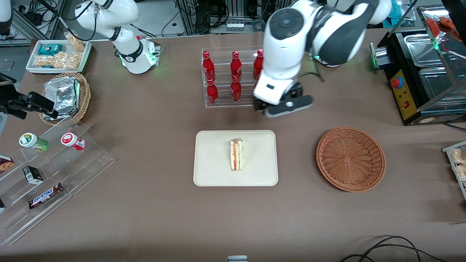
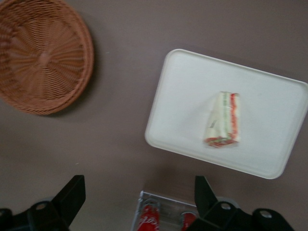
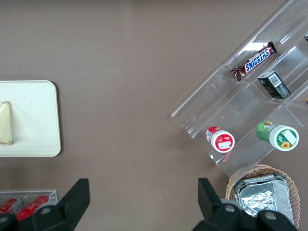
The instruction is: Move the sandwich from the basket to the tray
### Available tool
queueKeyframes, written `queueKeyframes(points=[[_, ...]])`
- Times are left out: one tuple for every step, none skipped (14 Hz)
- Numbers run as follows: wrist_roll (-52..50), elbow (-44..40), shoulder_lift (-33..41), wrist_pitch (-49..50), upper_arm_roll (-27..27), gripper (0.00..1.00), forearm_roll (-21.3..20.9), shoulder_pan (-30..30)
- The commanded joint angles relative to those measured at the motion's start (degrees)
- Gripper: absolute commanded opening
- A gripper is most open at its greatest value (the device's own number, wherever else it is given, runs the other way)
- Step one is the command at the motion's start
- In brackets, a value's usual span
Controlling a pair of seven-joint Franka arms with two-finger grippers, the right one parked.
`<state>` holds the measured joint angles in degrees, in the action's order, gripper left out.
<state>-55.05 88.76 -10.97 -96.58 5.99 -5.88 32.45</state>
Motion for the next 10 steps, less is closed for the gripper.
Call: queueKeyframes(points=[[-0.9, 2.7, 1.3, 1.0, -1.9, 1.0, -1.2, -2.3], [-0.8, 3.3, 1.4, 1.1, -2.0, 1.0, -1.2, -3.4], [-0.1, 4.7, 1.7, 1.1, -2.0, 1.0, -1.2, -5.4], [0.4, 6.1, 2.4, 0.7, -2.0, 1.0, -1.1, -8.0], [2.1, 6.4, 2.6, 0.8, -2.0, 1.0, -1.1, -9.9], [6.0, 7.0, 2.8, 1.2, -2.0, 1.0, -1.1, -11.7], [9.7, 8.4, 4.2, 1.3, -2.0, 1.0, -1.0, -13.7], [12.4, 10.6, 6.1, 1.3, -2.0, 1.0, -1.0, -15.6], [15.6, 13.3, 8.8, 1.2, -2.0, 1.0, -0.9, -17.7], [19.3, 15.7, 11.2, 1.3, -2.0, 1.0, -0.7, -19.7]])
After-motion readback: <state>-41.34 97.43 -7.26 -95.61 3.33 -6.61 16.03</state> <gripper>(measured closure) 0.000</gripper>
